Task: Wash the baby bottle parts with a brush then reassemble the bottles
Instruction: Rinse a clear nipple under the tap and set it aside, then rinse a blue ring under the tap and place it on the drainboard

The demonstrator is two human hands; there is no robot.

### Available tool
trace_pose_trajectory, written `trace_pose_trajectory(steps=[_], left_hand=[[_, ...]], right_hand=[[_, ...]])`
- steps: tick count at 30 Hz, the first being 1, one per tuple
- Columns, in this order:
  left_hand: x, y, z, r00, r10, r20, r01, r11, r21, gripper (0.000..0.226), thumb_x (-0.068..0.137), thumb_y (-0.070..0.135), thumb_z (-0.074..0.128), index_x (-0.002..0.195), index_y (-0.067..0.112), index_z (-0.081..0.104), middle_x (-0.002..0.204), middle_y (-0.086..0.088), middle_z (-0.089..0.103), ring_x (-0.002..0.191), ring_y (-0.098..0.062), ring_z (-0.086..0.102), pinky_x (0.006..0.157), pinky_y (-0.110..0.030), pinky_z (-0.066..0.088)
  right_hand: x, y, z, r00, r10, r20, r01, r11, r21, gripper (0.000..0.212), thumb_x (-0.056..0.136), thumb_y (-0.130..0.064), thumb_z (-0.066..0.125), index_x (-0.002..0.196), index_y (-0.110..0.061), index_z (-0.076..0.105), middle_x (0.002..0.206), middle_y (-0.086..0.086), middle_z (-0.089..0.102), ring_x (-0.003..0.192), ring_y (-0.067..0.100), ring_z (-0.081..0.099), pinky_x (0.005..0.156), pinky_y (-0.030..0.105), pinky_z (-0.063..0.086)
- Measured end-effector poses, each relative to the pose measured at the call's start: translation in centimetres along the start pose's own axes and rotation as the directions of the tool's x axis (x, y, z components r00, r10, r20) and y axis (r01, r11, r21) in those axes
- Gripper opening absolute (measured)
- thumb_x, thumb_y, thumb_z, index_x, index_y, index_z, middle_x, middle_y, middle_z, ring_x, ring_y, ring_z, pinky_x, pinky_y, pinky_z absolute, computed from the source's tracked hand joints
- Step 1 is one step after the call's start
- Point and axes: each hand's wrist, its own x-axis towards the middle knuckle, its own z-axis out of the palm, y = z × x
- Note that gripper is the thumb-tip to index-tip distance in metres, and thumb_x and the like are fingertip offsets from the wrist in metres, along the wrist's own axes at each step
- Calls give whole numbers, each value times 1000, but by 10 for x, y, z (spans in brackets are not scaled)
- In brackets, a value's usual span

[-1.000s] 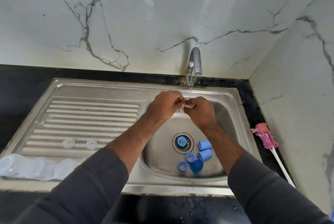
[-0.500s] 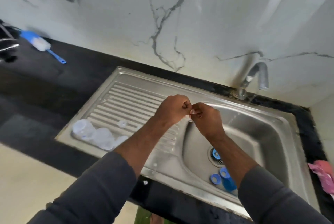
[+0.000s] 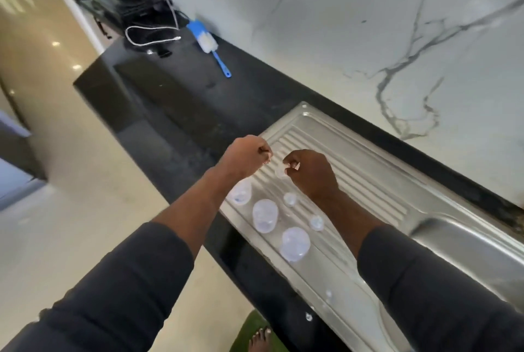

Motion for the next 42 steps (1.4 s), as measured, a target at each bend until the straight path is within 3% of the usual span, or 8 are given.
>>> trace_pose_trajectory(steps=[6, 14, 19, 24, 29, 32, 37, 42], left_hand=[[12, -33, 4, 999, -39, 30, 39, 999, 10, 16, 94, 16, 60, 97, 16, 76, 91, 4, 74, 84, -14, 68, 81, -30, 55], [19, -34, 9, 998, -35, 51, 30, 995, 100, 20, 97, 19, 55, 103, 17, 75, 101, 1, 74, 86, -17, 66, 86, -36, 58], [14, -24, 7, 1000, -1, 31, -2, 994, 114, 19, 99, 20, 58, 107, 16, 74, 101, 1, 73, 85, -17, 66, 82, -29, 55], [12, 16, 19, 995, 97, 28, -100, 988, 119, 19, 98, 24, 58, 107, 15, 74, 104, 1, 73, 88, -16, 63, 80, -30, 51], [-11, 95, 59, 953, 285, 102, -292, 954, 62, 18, 94, 25, 61, 102, 16, 75, 103, 0, 72, 94, -18, 64, 84, -32, 50], [-30, 138, 100, 919, 345, 191, -355, 935, 21, 16, 91, 25, 63, 98, 18, 76, 99, 0, 72, 95, -19, 64, 83, -33, 49], [-68, 193, 179, 844, 396, 363, -427, 904, 5, 19, 90, 23, 62, 98, 13, 76, 100, -6, 73, 97, -24, 66, 83, -36, 51], [-102, 227, 255, 787, 395, 475, -456, 890, 16, 19, 91, 24, 64, 101, 13, 76, 103, -5, 76, 100, -21, 68, 78, -26, 47]], right_hand=[[31, -11, 46, 983, -3, 182, 28, 991, -132, 24, 84, -11, 64, 102, -21, 77, 103, -1, 74, 95, 21, 68, 81, 31, 55], [37, -9, 64, 970, 28, 240, 7, 990, -142, 28, 84, -14, 61, 108, -23, 73, 102, 0, 74, 95, 24, 68, 80, 33, 55], [31, 0, 56, 981, 14, 193, 1, 997, -77, 36, 89, -9, 58, 121, -23, 68, 103, -1, 73, 95, 20, 68, 85, 31, 55], [11, 29, 19, 995, 63, 76, -60, 997, -40, 23, 88, -13, 62, 103, -24, 75, 103, -4, 75, 91, 16, 69, 86, 28, 54], [-47, 74, -35, 984, 180, -11, -180, 982, -54, 16, 87, -17, 66, 95, -24, 77, 100, -6, 76, 92, 13, 68, 77, 14, 38], [-99, 106, -65, 959, 283, -20, -284, 956, -69, 14, 91, -20, 63, 93, -20, 77, 96, -2, 75, 93, 17, 66, 71, 17, 31], [-198, 175, -110, 879, 473, 52, -472, 881, -27, 16, 89, -20, 66, 98, -19, 79, 101, 0, 75, 99, 19, 67, 82, 23, 45], [-297, 242, -143, 773, 633, 41, -634, 771, 50, 14, 85, -10, 68, 89, -17, 79, 89, -1, 75, 85, 19, 70, 87, 32, 53]])
